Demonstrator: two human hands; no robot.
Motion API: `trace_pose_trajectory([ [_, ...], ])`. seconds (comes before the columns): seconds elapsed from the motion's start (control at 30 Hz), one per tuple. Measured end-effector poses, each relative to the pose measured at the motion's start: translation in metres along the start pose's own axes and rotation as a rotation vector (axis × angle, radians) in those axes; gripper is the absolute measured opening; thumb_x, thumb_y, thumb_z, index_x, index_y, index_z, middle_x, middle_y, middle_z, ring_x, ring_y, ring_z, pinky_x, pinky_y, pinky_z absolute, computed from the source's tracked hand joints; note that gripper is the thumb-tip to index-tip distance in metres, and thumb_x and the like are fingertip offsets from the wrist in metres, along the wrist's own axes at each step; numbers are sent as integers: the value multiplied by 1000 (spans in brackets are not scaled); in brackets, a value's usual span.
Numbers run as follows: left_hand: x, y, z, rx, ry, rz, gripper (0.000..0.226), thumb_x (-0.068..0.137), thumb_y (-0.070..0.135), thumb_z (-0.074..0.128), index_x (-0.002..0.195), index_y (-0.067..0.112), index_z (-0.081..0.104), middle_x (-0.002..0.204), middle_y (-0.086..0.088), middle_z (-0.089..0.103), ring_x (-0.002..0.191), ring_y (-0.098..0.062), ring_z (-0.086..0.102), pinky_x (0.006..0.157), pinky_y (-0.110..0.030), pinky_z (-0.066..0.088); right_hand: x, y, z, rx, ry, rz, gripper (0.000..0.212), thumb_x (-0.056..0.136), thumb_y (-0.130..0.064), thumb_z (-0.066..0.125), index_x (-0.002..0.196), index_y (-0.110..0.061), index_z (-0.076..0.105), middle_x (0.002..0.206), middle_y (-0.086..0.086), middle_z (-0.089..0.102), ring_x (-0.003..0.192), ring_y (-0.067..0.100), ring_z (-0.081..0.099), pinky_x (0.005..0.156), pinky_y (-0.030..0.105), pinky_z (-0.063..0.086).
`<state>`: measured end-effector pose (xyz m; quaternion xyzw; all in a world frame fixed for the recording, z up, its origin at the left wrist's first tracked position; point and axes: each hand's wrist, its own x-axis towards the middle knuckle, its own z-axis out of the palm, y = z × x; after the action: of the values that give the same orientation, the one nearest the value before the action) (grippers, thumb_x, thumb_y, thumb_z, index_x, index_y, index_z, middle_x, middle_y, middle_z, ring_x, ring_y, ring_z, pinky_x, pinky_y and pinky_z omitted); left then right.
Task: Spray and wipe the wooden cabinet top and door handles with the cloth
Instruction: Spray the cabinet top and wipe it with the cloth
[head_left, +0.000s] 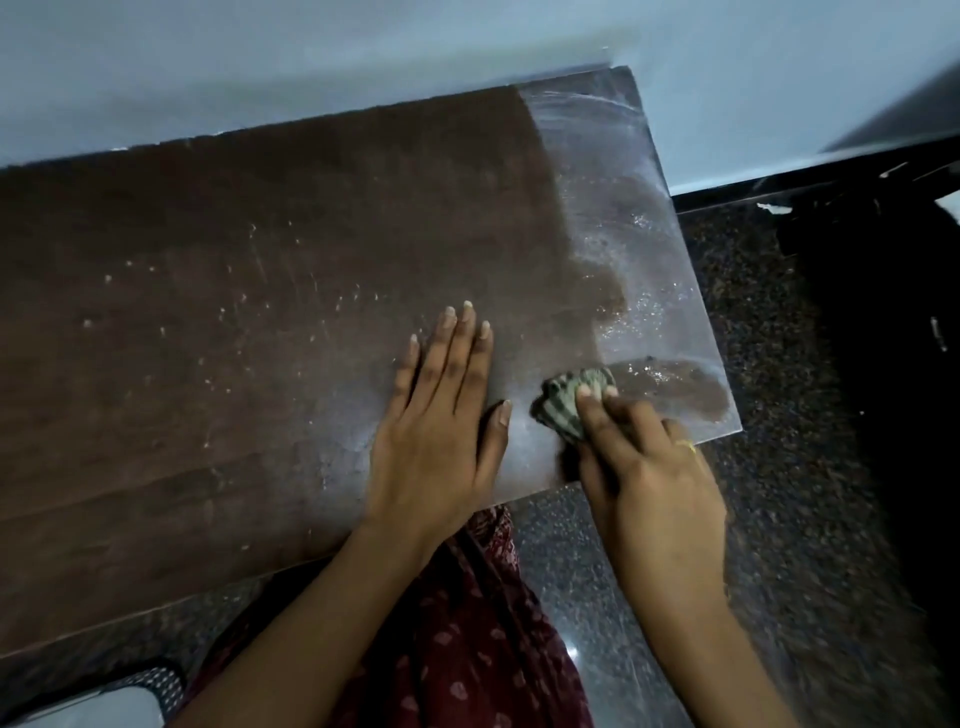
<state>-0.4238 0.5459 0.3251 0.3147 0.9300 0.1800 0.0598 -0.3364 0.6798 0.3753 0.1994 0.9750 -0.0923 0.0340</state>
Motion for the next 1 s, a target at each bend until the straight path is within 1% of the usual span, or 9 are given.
trace_pose_trajectory([
  [0.1,-8,4,1,37,-46,169,63,97,39,38,147,4,27,157,-11,23,146,-21,17,119,-42,15,-27,8,-1,-9,-32,25,37,82,-28,49,112,-17,68,105,3,68,73,28,60,54,31,48],
  [0.17,-8,6,2,64,-86,205,68,96,46,35,148,4,24,158,-11,20,147,-20,13,119,-40,11,-36,16,-2,-17,-37,23,36,79,-24,56,112,-18,68,104,3,69,70,28,59,54,31,47],
  [0.23,-2,10,4,57,-95,152,73,95,51,32,149,4,20,159,-11,15,148,-20,8,119,-39,7,-36,22,-3,-23,-31,19,37,77,-23,58,112,-20,68,103,2,69,69,27,58,55,32,47],
  [0.3,9,14,4,40,-62,52,74,95,50,31,150,3,16,160,-13,12,148,-21,5,119,-40,8,-29,24,-3,-16,-11,23,36,77,-23,57,111,-19,68,101,3,69,70,28,57,55,34,48],
  [0.43,37,15,5,26,15,-119,71,97,44,30,150,1,12,160,-16,8,148,-23,2,120,-41,6,4,23,-3,-1,63,9,39,82,-29,44,110,-16,69,100,3,67,73,28,58,55,33,48],
  [0.6,46,13,12,108,0,-130,69,98,44,23,149,-1,13,159,-18,10,148,-26,5,119,-43,10,64,20,3,31,137,-51,39,82,-27,45,111,-14,68,100,7,66,72,31,57,58,35,48],
  [0.77,45,13,12,137,-14,-126,69,98,42,22,149,-3,13,158,-21,10,148,-27,8,119,-44,12,122,11,4,60,183,-93,33,80,-17,56,111,-10,68,99,13,65,73,36,57,58,40,50],
  [0.9,45,13,11,138,-13,-118,68,98,41,24,148,-3,14,158,-21,11,148,-28,7,119,-44,11,171,0,2,45,210,-141,32,85,-14,53,114,-8,65,105,18,61,85,40,55,67,43,47],
  [1.0,45,12,11,130,-7,-114,68,98,41,26,148,-2,13,158,-21,12,147,-28,8,119,-43,11,212,-11,1,11,224,-140,32,91,-17,48,119,-11,61,118,15,55,99,38,53,75,41,43],
])
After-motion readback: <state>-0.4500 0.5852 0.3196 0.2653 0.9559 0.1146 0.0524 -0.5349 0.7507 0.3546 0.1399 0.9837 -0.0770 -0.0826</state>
